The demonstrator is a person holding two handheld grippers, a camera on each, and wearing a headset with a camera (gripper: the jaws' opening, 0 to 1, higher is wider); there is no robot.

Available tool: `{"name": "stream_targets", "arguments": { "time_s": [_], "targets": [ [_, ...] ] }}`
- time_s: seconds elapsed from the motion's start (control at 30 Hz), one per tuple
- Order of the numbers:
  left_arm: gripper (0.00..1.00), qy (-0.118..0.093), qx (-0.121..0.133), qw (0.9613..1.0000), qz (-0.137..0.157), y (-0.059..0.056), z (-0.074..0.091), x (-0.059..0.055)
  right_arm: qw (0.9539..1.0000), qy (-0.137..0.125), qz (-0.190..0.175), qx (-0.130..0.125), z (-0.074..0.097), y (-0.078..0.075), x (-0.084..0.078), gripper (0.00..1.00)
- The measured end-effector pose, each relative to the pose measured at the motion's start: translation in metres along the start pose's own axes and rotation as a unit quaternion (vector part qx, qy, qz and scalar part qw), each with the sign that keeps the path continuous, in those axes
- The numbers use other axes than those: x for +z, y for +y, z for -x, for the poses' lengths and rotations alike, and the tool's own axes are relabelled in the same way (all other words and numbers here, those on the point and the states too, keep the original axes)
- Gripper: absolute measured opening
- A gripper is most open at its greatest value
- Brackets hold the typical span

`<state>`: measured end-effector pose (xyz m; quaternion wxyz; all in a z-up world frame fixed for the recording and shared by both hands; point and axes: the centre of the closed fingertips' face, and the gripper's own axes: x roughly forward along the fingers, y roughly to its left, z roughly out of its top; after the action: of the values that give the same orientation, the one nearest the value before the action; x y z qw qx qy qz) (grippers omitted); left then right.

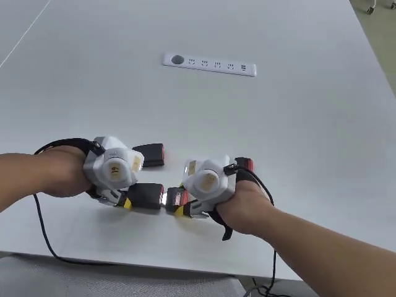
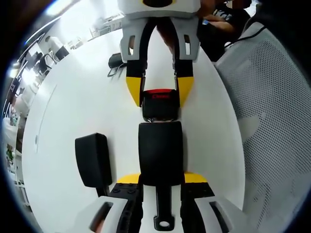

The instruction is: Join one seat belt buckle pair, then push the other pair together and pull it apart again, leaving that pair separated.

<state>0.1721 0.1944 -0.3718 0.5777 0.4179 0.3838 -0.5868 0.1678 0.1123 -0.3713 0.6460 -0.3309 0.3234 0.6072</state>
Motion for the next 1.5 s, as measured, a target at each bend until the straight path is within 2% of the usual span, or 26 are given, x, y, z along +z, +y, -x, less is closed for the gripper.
{"name": "stream_targets", "arguments": {
  "time_s": [0.27, 1.0, 1.1, 1.3, 1.37, 1.5],
  "targets": [
    [0.29, -0.005, 0.002, 1.0, 0.006, 0.0015, -0.0017, -0.0028, 1.0, 0.0, 0.002, 0.004, 0.0, -0.0009, -0.0008, 0.32],
    [0.29, 0.001, 0.003, 0.9999, 0.01, -0.0021, -0.0017, 0.0024, 1.0, 0.002, -0.002, 0.006, 0.0015, 0.0003, -0.0018, 0.33],
    [0.3, 0.007, 0.002, 0.9999, 0.015, -0.002, -0.0018, 0.0038, 0.9998, 0.004, -0.019, 0.011, 0.0014, -0.0004, -0.0005, 0.34],
    [0.31, 0.017, 0.005, 0.9997, 0.015, -0.0018, -0.0016, 0.0039, 0.9999, 0.002, -0.012, 0.009, 0.0016, 0.0011, -0.0002, 0.35],
    [0.31, 0.02, 0.009, 0.9994, 0.027, -0.0014, -0.0016, 0.004, 0.9998, 0.0, -0.015, 0.011, 0.0027, 0.0009, 0.0, 0.35],
    [0.31, 0.024, 0.014, 0.9994, 0.022, -0.0019, 0.0008, 0.0053, 0.9998, 0.0, -0.019, 0.011, 0.0059, 0.0005, 0.0003, 0.35]
  ]
}}
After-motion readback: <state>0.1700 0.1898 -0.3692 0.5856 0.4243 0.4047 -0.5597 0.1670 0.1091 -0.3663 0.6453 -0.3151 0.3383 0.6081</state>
